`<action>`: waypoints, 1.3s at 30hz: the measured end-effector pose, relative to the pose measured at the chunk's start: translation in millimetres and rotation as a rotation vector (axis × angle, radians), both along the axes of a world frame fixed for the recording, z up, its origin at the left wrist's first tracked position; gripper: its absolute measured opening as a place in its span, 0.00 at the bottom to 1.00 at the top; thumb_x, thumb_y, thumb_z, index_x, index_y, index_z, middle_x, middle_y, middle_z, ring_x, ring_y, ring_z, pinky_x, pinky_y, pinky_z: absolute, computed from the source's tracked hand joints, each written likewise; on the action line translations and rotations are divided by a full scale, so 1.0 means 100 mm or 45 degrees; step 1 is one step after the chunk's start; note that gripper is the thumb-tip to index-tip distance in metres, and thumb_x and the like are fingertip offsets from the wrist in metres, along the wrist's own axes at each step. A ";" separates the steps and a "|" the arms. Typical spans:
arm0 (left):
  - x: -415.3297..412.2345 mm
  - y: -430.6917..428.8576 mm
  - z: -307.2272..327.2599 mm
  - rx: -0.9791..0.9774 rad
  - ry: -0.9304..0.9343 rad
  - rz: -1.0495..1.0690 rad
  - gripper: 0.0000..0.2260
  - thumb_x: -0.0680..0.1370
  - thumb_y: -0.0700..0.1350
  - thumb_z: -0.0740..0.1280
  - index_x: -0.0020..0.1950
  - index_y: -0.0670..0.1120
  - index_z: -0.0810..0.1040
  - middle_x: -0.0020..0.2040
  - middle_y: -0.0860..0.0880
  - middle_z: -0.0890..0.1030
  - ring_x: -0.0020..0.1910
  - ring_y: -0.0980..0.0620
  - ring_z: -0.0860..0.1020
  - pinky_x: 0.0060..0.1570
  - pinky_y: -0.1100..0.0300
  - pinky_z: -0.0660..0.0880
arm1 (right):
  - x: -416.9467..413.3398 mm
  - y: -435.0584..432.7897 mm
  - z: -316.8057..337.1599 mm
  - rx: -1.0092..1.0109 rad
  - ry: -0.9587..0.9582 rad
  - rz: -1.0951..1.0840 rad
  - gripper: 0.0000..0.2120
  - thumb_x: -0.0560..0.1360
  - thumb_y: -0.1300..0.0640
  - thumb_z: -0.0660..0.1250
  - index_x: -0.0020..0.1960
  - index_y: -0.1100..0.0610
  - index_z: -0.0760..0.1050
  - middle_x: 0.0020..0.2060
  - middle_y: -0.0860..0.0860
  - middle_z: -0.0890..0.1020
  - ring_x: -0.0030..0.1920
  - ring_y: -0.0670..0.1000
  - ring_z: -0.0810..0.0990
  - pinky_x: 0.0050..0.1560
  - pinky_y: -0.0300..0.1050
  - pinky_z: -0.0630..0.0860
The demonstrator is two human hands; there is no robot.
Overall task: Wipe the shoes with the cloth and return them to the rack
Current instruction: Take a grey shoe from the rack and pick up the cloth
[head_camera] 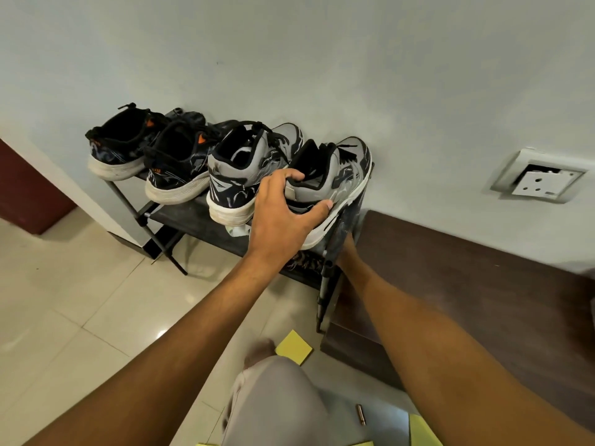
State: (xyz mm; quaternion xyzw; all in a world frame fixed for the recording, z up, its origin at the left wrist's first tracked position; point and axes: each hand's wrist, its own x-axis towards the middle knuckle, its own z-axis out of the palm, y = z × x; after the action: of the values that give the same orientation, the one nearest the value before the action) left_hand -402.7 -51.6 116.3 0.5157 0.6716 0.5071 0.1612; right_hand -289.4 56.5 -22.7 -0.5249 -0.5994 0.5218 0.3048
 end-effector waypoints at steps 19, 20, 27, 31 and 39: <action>0.48 -0.28 0.46 -0.099 -0.125 0.153 0.24 0.71 0.54 0.78 0.59 0.52 0.69 0.54 0.49 0.80 0.52 0.48 0.79 0.52 0.52 0.76 | 1.96 -0.65 1.03 -0.486 0.394 -0.512 0.11 0.83 0.57 0.58 0.60 0.59 0.77 0.55 0.57 0.85 0.57 0.57 0.84 0.64 0.59 0.78; 0.53 -0.31 0.50 -0.086 -0.124 0.136 0.24 0.71 0.54 0.78 0.59 0.52 0.69 0.54 0.49 0.79 0.52 0.48 0.78 0.52 0.53 0.75 | 2.02 -0.69 1.08 -0.481 0.427 -0.526 0.10 0.84 0.58 0.58 0.59 0.59 0.77 0.56 0.57 0.85 0.57 0.56 0.84 0.64 0.58 0.78; 1.24 -0.49 0.64 -0.033 -0.216 -0.073 0.23 0.72 0.52 0.79 0.58 0.51 0.70 0.49 0.57 0.80 0.49 0.60 0.79 0.48 0.59 0.74 | 2.55 -1.01 1.20 -0.409 0.611 -0.535 0.13 0.82 0.53 0.66 0.63 0.58 0.77 0.54 0.56 0.87 0.55 0.56 0.86 0.61 0.57 0.80; 1.68 -0.51 0.39 -0.091 -0.222 -0.178 0.23 0.71 0.53 0.79 0.57 0.52 0.70 0.50 0.56 0.81 0.48 0.61 0.79 0.45 0.60 0.75 | 2.88 -1.19 1.13 -0.358 0.491 -0.614 0.20 0.73 0.62 0.76 0.62 0.58 0.74 0.54 0.57 0.85 0.52 0.58 0.86 0.56 0.59 0.83; 2.33 -0.63 -0.53 -0.311 -0.193 -0.282 0.23 0.70 0.52 0.80 0.56 0.51 0.70 0.51 0.52 0.79 0.50 0.52 0.80 0.43 0.62 0.77 | 3.27 -1.46 0.78 -0.177 0.059 -0.850 0.09 0.75 0.62 0.72 0.47 0.49 0.75 0.45 0.48 0.83 0.46 0.49 0.82 0.48 0.49 0.81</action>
State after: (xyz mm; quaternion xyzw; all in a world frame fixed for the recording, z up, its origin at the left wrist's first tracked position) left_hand -169.8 -114.9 63.2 0.5233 0.6532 0.4382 0.3277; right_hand 38.0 -89.9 55.7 -0.6996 -0.3503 0.4448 0.4358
